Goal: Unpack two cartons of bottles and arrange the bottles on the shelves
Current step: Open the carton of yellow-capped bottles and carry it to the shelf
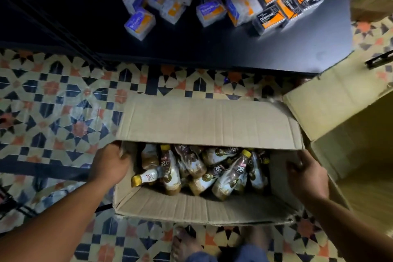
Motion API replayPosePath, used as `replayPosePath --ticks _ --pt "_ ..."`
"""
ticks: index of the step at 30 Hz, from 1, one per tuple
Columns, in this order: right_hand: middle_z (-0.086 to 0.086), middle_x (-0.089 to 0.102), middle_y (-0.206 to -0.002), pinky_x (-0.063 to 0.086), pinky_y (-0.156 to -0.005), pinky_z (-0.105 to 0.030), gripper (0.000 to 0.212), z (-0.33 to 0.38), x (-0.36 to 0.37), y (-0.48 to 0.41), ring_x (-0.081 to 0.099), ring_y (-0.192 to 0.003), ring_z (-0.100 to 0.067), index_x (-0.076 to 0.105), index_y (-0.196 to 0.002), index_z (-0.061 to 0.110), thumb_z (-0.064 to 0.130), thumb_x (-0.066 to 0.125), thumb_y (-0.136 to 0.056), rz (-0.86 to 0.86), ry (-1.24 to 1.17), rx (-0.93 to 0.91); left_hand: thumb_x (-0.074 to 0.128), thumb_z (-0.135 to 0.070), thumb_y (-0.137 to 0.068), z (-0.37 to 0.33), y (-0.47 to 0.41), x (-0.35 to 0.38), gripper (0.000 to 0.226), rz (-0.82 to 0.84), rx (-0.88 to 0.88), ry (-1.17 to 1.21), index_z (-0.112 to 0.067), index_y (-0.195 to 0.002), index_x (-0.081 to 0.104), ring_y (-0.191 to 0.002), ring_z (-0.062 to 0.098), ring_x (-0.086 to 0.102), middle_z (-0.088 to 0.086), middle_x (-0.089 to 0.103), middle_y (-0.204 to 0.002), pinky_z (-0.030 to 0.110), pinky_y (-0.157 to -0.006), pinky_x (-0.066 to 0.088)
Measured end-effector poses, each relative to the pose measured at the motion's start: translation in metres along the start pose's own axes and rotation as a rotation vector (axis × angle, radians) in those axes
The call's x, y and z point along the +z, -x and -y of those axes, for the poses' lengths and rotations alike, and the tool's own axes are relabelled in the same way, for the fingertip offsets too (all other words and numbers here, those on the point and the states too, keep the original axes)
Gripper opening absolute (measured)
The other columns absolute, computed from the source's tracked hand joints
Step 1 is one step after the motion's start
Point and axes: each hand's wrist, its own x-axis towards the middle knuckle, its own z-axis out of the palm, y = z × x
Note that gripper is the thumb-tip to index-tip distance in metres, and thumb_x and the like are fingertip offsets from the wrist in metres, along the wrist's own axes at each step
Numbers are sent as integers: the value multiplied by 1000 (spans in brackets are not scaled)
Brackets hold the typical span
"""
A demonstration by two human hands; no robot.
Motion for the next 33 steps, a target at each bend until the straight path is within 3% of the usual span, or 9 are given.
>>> replayPosePath --ticks 3,5,7,13,20,24,26,30,33 --pt "-15 68 -124 46 -67 -27 48 4 -9 -13 58 -81 -20 56 -143 22 5 61 -98 7 13 -19 67 -11 -89 -10 -2 3 32 -10 -1 0 -11 -59 54 -56 22 52 8 53 -59 31 -51 32" --pt "-6 68 -119 53 -74 -33 50 8 -17 -21 61 -87 -22 55 -144 24 4 61 -98 7 -6 -39 66 -12 -89 -21 -10 3 29 3 28 7 -13 -62 56 -59 23 53 5 54 -60 31 -54 33" --pt "-9 71 -117 58 -80 -42 49 8 -24 -33 64 -91 -27 59 -139 27 5 62 -96 -14 -1 -53 66 -12 -88 -35 -20 1 28 11 61 25 -16 -63 57 -65 29 57 2 54 -62 32 -60 37" --pt "-17 71 -112 48 -70 -33 45 16 -30 -68 58 -82 -28 60 -137 22 7 59 -95 -44 45 -40 67 -18 -90 -61 -42 5 16 1 64 31 -10 -77 66 -70 27 60 12 65 -76 34 -66 47" --pt "-12 71 -111 39 -75 -31 34 29 -10 -66 52 -85 -23 62 -127 17 4 58 -96 -47 36 -90 63 -22 -91 -58 -68 1 15 -47 36 -27 -7 -90 66 -82 35 62 18 67 -90 39 -72 52" --pt "-12 69 -105 40 -70 -29 25 31 -10 -60 54 -79 -22 60 -116 20 6 55 -97 -57 5 -131 59 -21 -96 -72 -54 10 23 -210 86 -12 1 -101 58 -90 42 61 23 62 -94 40 -70 43" --pt "-9 65 -107 42 -71 -31 19 30 -6 -53 56 -82 -21 53 -117 22 12 55 -100 -61 -44 -201 59 -29 -98 -83 -40 14 35 -266 135 43 3 -111 55 -100 44 59 27 61 -107 43 -75 45" --pt "-7 54 -121 50 -85 -47 43 40 -4 -44 56 -103 -27 40 -141 28 36 55 -101 -101 -103 -243 54 -41 -99 -94 -27 8 54 -322 307 136 1 -131 44 -130 41 42 24 45 -140 54 -100 44" --pt "-9 52 -113 49 -87 -47 69 57 -13 -48 55 -100 -30 15 -156 47 46 55 -100 -118 -72 -263 49 -49 -101 -106 -30 -6 74 -321 362 164 -12 -157 18 -150 36 19 14 17 -164 56 -114 32"
